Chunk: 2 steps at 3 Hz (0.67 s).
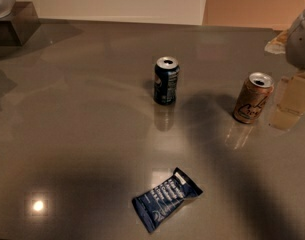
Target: Pick rxbar blueberry
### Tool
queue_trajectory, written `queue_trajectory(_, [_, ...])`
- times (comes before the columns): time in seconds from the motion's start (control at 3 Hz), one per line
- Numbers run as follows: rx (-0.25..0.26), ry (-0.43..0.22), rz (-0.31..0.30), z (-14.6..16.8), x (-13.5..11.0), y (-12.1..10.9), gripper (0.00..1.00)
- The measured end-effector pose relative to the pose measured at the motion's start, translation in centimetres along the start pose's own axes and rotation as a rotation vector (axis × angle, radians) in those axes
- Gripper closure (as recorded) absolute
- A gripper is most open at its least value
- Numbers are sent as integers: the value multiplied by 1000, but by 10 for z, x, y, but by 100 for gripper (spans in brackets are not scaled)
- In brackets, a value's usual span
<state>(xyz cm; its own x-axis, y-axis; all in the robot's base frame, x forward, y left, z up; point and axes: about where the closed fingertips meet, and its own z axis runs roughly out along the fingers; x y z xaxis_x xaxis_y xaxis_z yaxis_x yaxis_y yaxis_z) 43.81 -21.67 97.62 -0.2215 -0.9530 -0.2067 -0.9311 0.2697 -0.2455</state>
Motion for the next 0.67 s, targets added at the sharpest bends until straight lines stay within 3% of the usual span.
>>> queue_trajectory(0.67, [-4, -16, -24, 2, -8, 4, 0])
